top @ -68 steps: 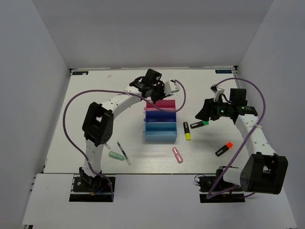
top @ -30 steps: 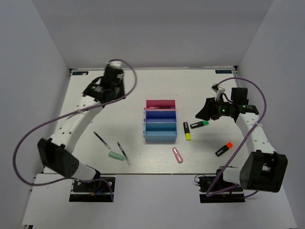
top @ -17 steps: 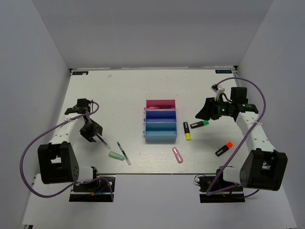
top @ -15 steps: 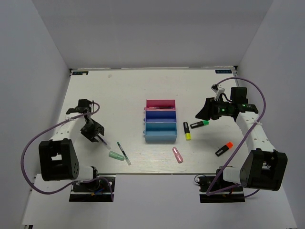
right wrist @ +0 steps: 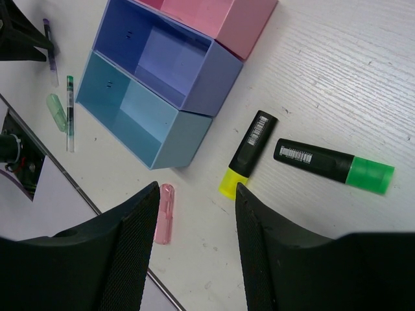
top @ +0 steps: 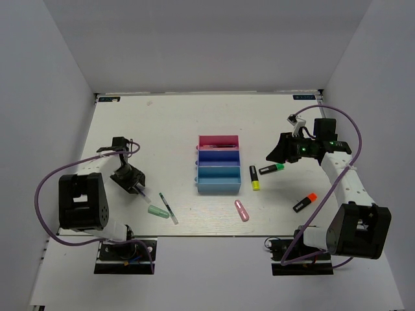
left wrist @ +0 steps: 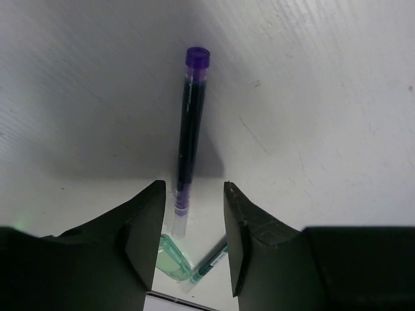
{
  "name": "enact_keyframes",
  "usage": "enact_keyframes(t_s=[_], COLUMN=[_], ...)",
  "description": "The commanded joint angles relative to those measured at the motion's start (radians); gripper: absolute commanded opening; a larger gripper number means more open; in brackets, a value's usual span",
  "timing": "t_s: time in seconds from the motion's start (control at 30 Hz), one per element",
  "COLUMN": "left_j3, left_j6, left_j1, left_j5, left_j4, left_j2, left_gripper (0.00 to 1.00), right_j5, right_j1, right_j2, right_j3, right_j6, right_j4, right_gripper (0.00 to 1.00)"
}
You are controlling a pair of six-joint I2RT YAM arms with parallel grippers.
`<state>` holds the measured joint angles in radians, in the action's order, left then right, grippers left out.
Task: Sort the stationery into containers
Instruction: Pick up the pen from the center of the board.
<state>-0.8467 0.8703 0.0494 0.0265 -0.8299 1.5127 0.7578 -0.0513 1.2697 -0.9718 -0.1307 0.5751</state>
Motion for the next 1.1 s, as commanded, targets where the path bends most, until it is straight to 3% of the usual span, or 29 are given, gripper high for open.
enact_keyframes(t_s=[0.0, 0.2, 0.4, 0.57, 0.63, 0.67, 0.73, 0.83, 0.93, 1.03, 1.07], left_j3=[0.015, 0.018, 0.024, 0.018, -0.003, -0.026, -0.051, -0.156, -0.305, -0.417, -0.461], left_j6=[-0.028, -0.037, -0.030, -0.037, -0.062, -0.068, -0.119, -0.209, -0.363, -0.473, -0.578], left_j1=[-0.005, -0.006, -0.026, -0.039, -0.042, -0.087, -0.146, -0.236, -0.320, -0.402, -0.433], left_j5=[0.050, 0.072, 0.113, 0.107, 0.116, 0.127, 0.135, 0.176, 0.190, 0.120, 0.081], left_j4=[0.023, 0.031, 0.029, 0.012, -0.004, -0.009, -0.029, -0.055, -0.061, -0.019, -0.006], left_j2=[0.003, 0.061, 0.083, 0.086, 0.055, 0.026, -0.028, -0.117, -0.137, -0.097, -0.085], left_gripper=[0.51, 0.43, 0.25, 0.00, 0.00, 0.00, 0.00, 0.00, 0.00, 0.00, 0.00], right_j5=[0.000, 0.006, 0.014, 0.015, 0.017, 0.018, 0.034, 0.054, 0.069, 0.087, 0.090], right_j1=[-0.002, -0.005, -0.005, -0.007, -0.007, -0.009, -0.007, -0.007, -0.007, -0.009, -0.009], right_j2=[-0.012, -0.016, -0.021, -0.033, -0.038, -0.039, -0.041, -0.041, -0.039, -0.040, -0.038], right_j3=[-0.019, -0.022, -0.024, -0.021, -0.019, -0.016, -0.018, -0.018, -0.016, -0.015, -0.013], right_j6=[0.002, 0.002, 0.002, 0.003, 0.003, 0.000, -0.007, -0.024, -0.029, -0.030, -0.033], right_j4=[-0.008, 0.002, -0.006, -0.004, -0.006, -0.006, -0.006, -0.003, 0.000, 0.002, 0.002], right_gripper=[0.54, 0.54, 0.54, 0.54, 0.54, 0.56, 0.76, 0.80, 0.73, 0.57, 0.46])
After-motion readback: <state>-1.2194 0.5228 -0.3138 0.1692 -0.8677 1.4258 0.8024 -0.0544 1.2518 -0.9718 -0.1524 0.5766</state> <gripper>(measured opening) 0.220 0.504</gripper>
